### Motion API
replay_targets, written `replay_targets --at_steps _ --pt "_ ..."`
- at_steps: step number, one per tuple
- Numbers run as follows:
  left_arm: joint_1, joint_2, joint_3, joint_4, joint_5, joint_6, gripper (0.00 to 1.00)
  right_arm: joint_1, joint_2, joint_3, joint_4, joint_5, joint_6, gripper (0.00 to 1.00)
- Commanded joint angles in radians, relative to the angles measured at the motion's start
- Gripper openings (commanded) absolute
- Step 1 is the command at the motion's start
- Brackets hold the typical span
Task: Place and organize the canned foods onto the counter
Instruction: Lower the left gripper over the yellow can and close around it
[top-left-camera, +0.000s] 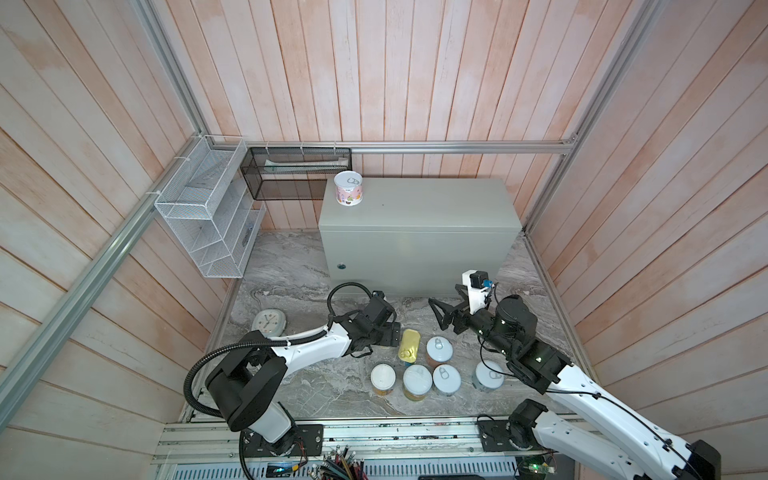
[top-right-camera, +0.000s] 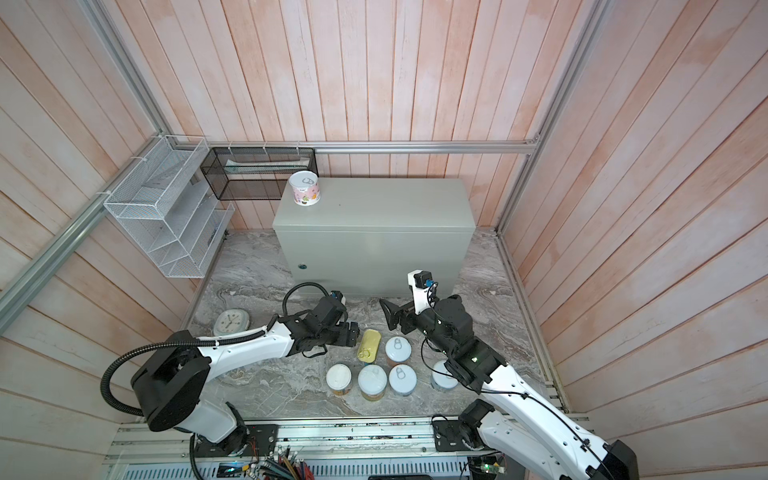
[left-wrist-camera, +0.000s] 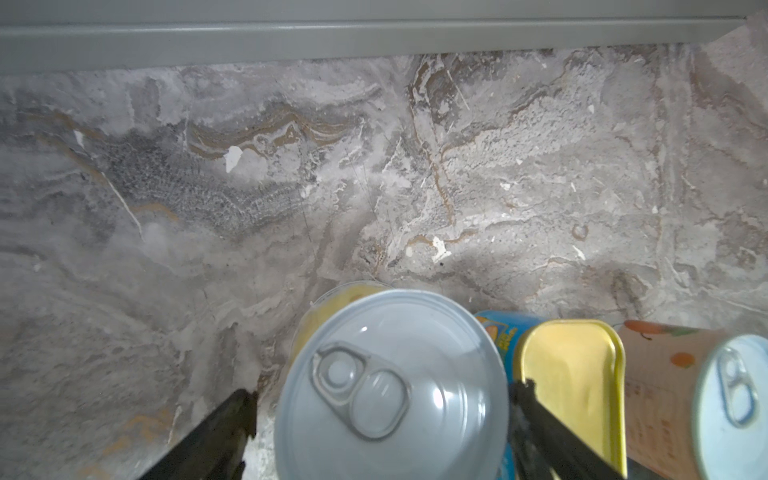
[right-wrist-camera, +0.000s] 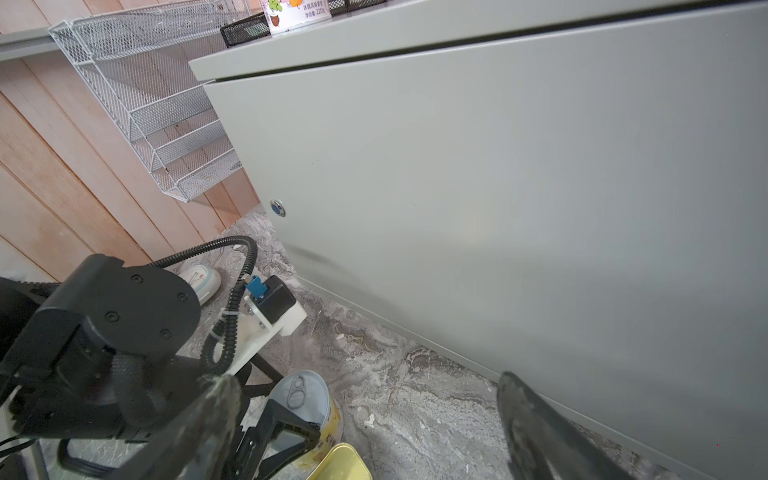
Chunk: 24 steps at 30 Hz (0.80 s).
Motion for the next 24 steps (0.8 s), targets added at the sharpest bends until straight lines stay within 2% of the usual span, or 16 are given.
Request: replay_targets --at_steps 1,5,14,21,24 --pt "0.002 0.012 0.025 -0.033 -0.056 0.007 0.89 -0.002 -0.008 -0.018 -0.003 0.008 0.015 0.97" --pt "0.002 0.019 0.036 -0.029 -0.054 0.008 0.85 -0.002 -0.003 -0.023 0.001 0.007 0.016 0.97" --pt "0.002 0.060 0.067 -0.078 -0.091 0.036 0.85 -0.002 -0.007 -0.027 0.000 0.011 0.014 0.97" --pt "0.002 0.057 0.070 -0.078 -0.105 0.042 0.76 -0.001 -0.008 -0.035 0.004 0.009 0.020 0.97" --pt "0.003 0.057 0.073 -0.087 -0.106 0.045 0.68 -0.002 -0.008 -0.038 0.003 0.015 0.021 0.97"
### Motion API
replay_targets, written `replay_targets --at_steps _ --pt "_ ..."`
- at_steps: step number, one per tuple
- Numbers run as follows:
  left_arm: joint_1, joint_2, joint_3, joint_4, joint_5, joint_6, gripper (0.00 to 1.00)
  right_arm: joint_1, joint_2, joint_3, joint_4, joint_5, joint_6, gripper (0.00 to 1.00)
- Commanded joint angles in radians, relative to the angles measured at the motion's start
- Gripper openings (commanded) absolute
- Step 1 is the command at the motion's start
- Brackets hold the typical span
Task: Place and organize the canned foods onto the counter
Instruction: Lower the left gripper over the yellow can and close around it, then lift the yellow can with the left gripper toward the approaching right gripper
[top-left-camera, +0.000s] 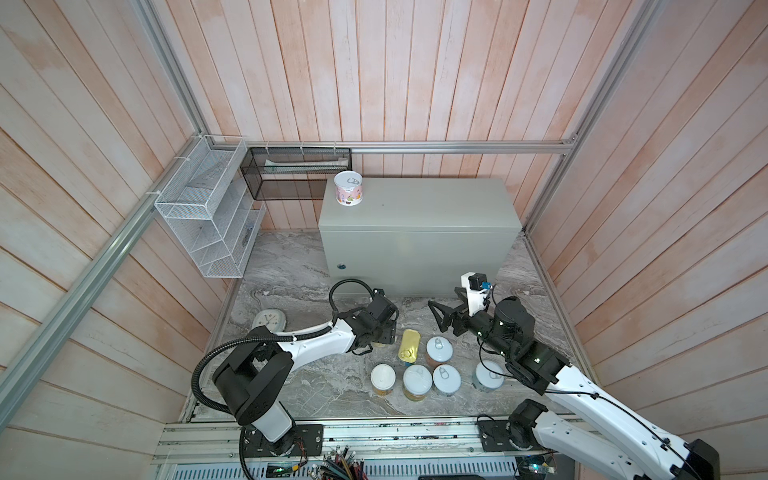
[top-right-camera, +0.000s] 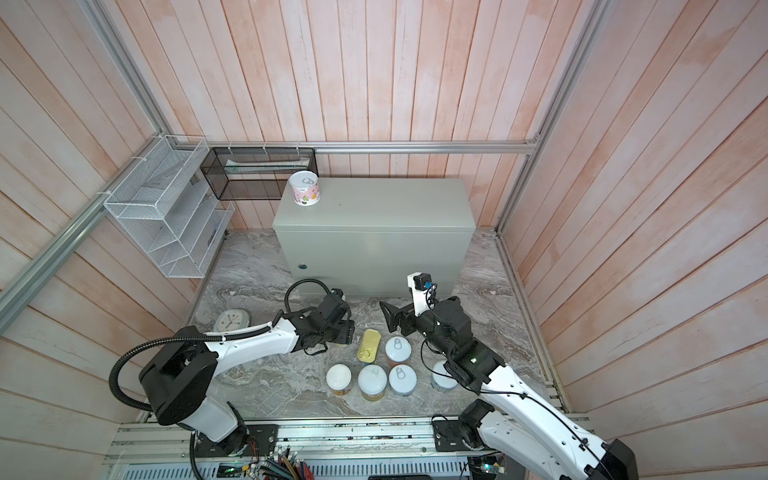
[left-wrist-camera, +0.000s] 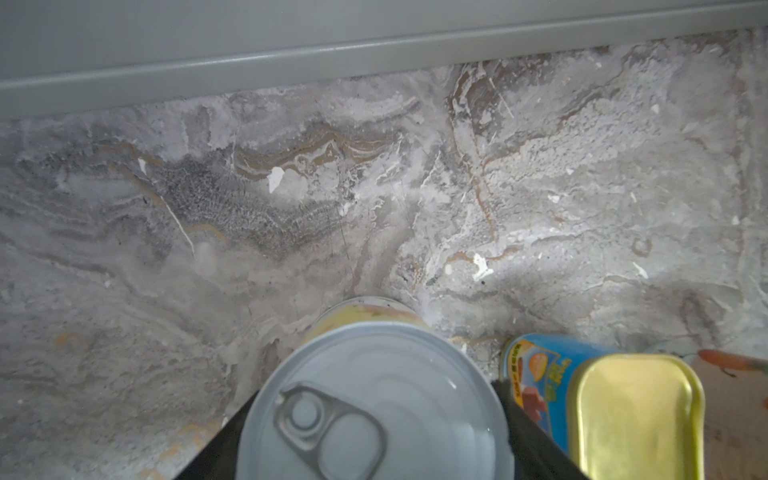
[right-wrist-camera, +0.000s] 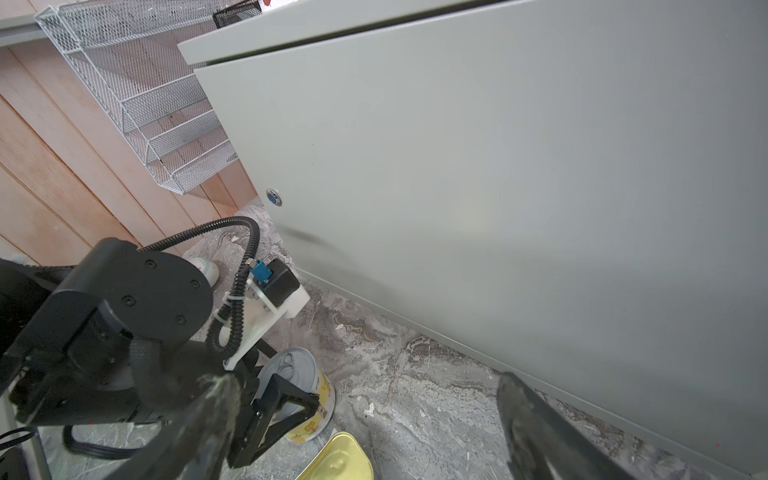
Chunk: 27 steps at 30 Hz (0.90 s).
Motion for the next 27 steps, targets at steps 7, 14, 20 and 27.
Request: replay_targets --at_steps 7,14,20,27 --pt "0.002 -0.039 0.036 -0.058 -0.002 0.021 0.62 -0.002 -0.003 -0.028 0.024 -0.001 0.031 0.97" --pt "0.027 -0.129 0.095 -0.107 0.085 0.056 0.60 -0.002 -0.003 -0.052 0.056 -0.024 0.042 0.97" --pt "0.034 -0.162 0.201 -0.192 0.117 0.086 0.59 -0.002 0.024 -0.067 0.123 -0.088 0.069 0.97" --pt "0.040 -0.191 0.250 -0.211 0.167 0.107 0.58 0.001 0.064 -0.057 0.160 -0.113 0.074 0.97"
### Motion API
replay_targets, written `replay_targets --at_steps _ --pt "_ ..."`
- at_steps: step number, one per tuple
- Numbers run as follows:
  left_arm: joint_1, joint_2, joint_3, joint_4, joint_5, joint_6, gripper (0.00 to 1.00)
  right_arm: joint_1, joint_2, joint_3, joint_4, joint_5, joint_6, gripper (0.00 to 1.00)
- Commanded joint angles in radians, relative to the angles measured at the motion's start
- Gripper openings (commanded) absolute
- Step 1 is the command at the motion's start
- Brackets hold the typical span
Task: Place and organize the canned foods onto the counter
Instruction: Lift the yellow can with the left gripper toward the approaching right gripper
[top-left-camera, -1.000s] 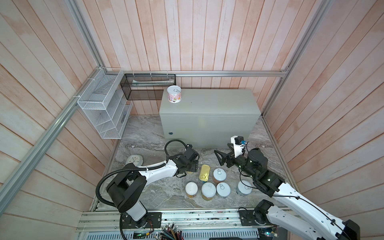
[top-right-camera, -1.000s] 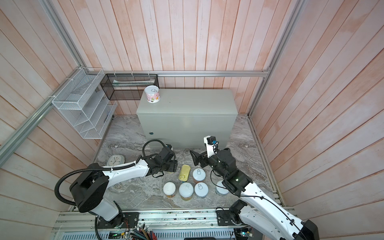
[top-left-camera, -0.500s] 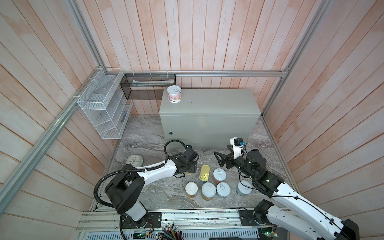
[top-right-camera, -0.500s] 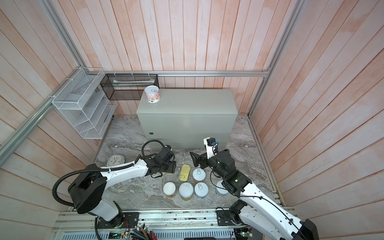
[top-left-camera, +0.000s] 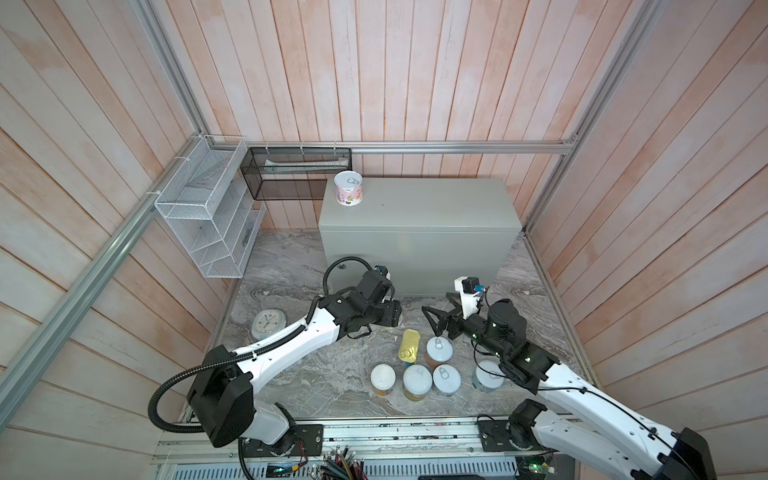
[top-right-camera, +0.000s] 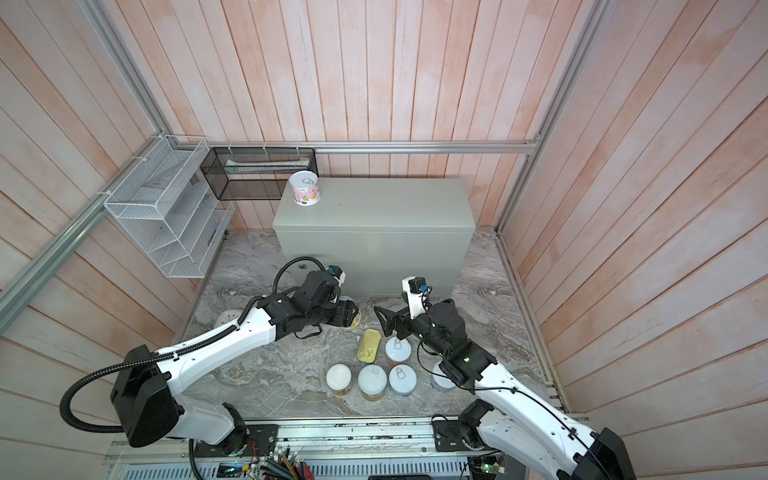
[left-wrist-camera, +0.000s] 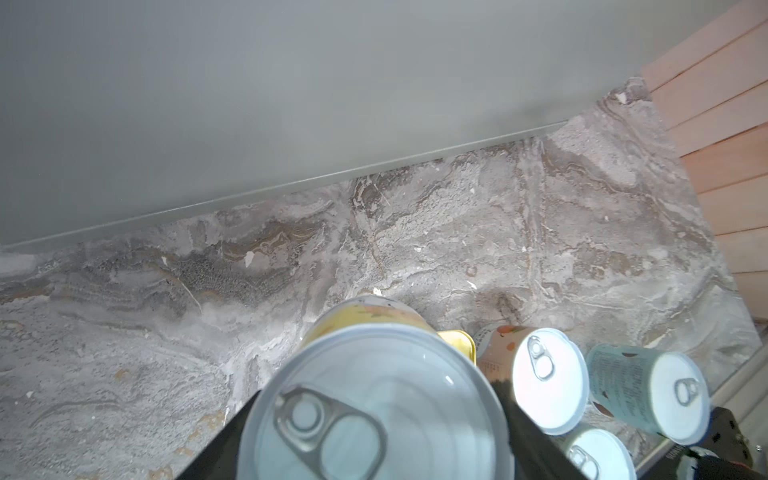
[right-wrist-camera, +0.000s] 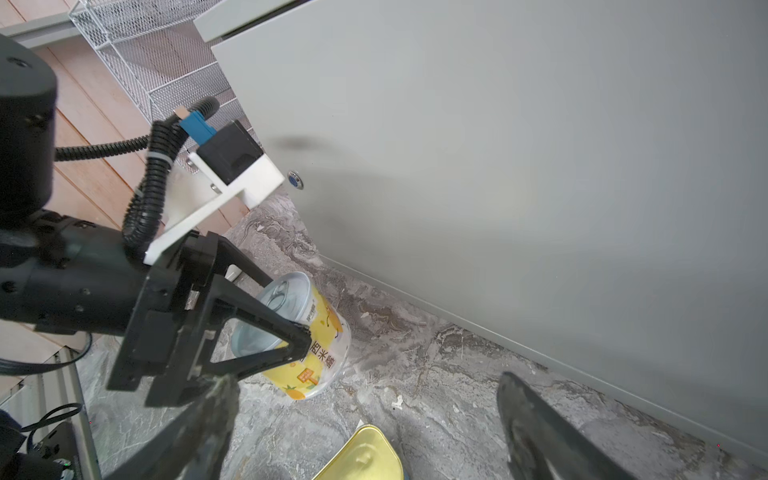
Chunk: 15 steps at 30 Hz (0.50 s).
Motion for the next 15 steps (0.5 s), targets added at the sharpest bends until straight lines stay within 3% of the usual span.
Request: replay_targets --at_steps 1,8,15 --pt "0.011 -0.027 0.055 -0.028 0.029 0.031 0.58 0.001 0.014 0.001 0.049 -0.023 0.027 0.97" --pt "0.032 -0.038 0.154 -0.127 0.046 0.082 0.58 0.021 0.063 0.002 0.113 -0.071 0.022 0.97" --pt "0.040 -0.028 0.228 -0.153 0.118 0.092 0.57 0.116 0.118 0.036 0.106 0.026 -0.059 0.97"
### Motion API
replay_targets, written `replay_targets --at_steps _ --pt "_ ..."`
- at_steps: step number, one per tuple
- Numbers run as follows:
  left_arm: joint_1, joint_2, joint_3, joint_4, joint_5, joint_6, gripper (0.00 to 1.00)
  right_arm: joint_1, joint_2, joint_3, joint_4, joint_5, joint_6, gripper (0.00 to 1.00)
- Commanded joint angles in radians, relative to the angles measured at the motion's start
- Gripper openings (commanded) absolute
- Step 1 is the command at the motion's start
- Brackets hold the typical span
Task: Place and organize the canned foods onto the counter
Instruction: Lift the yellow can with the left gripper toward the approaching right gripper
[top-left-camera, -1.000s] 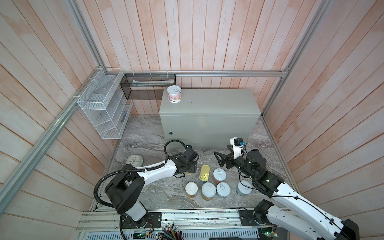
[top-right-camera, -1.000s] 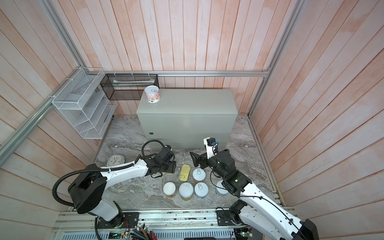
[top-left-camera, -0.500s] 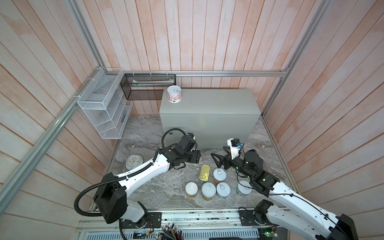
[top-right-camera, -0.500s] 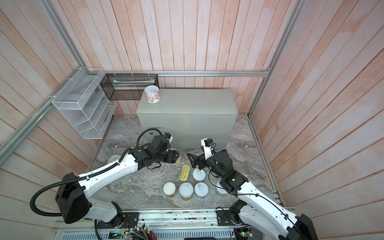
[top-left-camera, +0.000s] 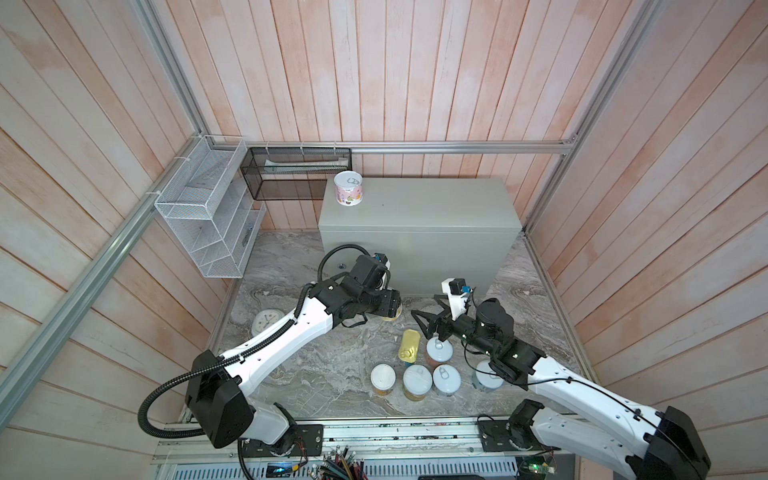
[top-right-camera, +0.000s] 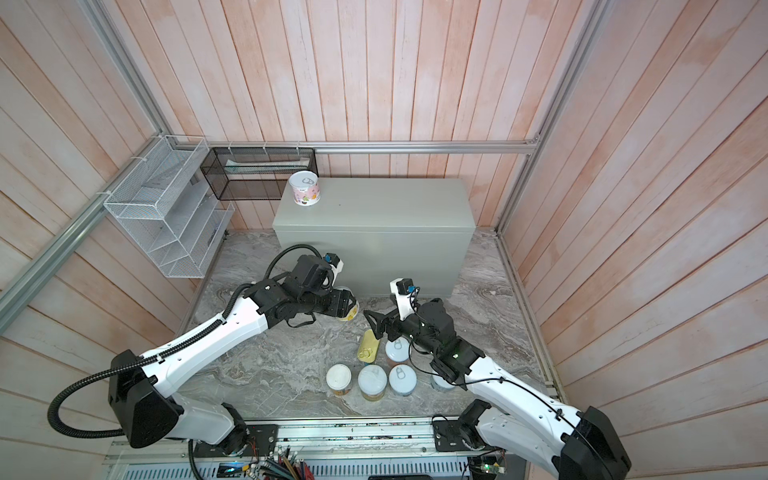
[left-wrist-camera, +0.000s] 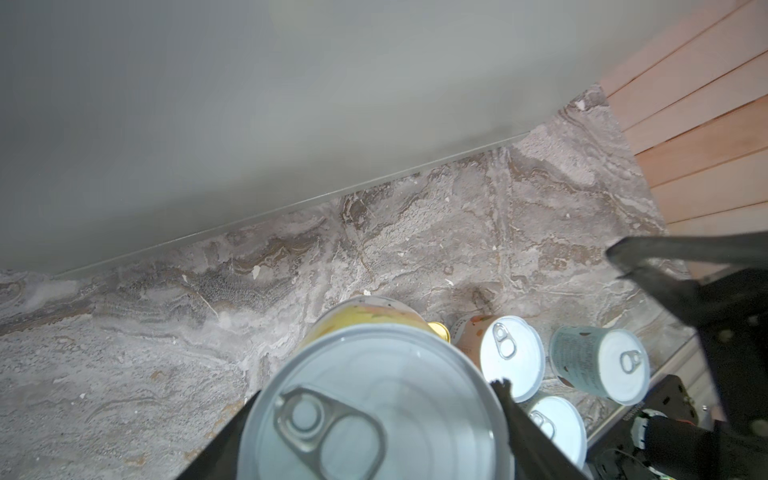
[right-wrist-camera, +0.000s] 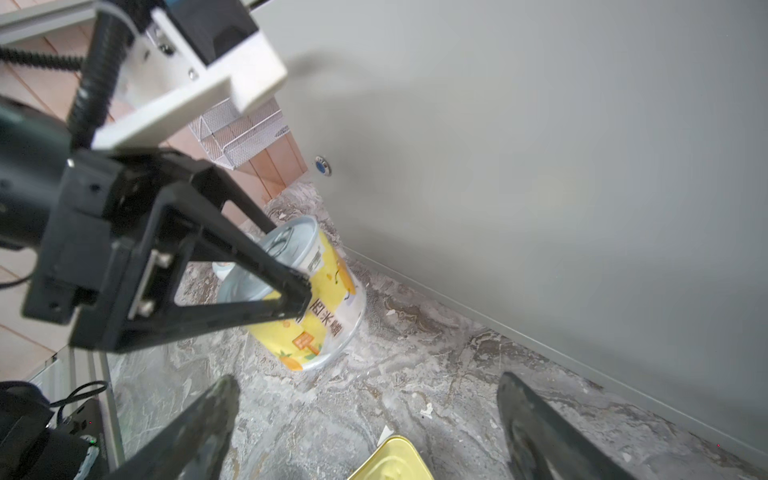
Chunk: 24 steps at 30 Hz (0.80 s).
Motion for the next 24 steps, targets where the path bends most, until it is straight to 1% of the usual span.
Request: replay_targets --at_steps 1,3,9,13,18,24 --pt "0.001 -0.021 0.058 0.008 0.054 0.024 0.57 0.048 0.020 0.036 0.027 0.033 -0.059 0.97" --pt "0.001 -0.007 0.079 -0.007 0.070 0.031 0.56 0.074 0.036 0.042 0.038 0.028 -0.077 0.97" --pt "0.002 0.015 0.105 -0.015 0.143 0.041 0.56 0.101 0.089 0.061 0.048 0.031 -0.104 0.97" --pt "0.002 0.018 0.108 -0.019 0.166 0.042 0.55 0.103 0.096 0.064 0.062 0.046 -0.107 0.97" --pt "0.002 0.023 0.107 -0.025 0.207 0.050 0.55 0.104 0.090 0.036 0.121 0.051 -0.111 0.97" --pt "0.001 0.022 0.103 -0.031 0.248 0.050 0.54 0.105 0.123 0.021 0.164 0.060 -0.128 0.97"
